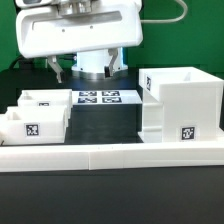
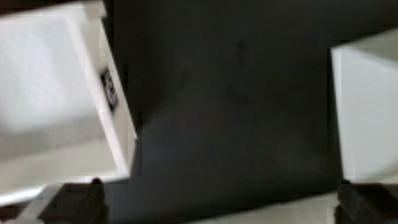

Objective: Assemble drawer

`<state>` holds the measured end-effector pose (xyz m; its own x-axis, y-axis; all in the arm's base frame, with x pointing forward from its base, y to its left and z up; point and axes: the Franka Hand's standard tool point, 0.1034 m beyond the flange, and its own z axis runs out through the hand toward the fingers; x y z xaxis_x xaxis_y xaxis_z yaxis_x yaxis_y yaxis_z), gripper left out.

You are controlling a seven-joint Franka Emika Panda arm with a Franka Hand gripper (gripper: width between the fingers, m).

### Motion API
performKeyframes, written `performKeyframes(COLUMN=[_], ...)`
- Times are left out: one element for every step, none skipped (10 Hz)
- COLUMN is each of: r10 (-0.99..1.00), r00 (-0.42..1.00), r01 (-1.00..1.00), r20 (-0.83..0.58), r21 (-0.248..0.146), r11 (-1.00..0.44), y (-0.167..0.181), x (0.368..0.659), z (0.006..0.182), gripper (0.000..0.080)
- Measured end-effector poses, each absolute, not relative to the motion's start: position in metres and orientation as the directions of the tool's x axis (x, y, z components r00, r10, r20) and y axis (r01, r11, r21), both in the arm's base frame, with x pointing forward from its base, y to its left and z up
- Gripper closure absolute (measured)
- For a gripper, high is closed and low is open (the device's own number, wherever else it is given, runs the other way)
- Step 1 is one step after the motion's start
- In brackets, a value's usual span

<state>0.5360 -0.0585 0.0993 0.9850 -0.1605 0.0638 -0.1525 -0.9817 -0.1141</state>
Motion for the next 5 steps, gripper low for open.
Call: performKeyframes(r10=[-0.189, -0.188, -0.192, -0.177, -0.179], r00=[0.982, 0.982, 0.981, 0.984, 0.984], r01=[-0.185, -0.186, -0.191, -0.177, -0.179], r20=[0.024, 0.014, 0.005, 0.000, 0.004], r21=[-0.109, -0.099, -0.087, -0.083, -0.080], r11=[-0.977, -0.978, -0.978, -0.981, -0.981], y=[-0.064, -0.073, -0.086, -0.096, -0.099], x=[0.529, 0.525, 0.520, 0.517, 0.517], z=[0.089, 0.077, 0.064, 0.056, 0.054], gripper=[0.0150, 0.0150, 0.0150, 0.0150, 0.0150])
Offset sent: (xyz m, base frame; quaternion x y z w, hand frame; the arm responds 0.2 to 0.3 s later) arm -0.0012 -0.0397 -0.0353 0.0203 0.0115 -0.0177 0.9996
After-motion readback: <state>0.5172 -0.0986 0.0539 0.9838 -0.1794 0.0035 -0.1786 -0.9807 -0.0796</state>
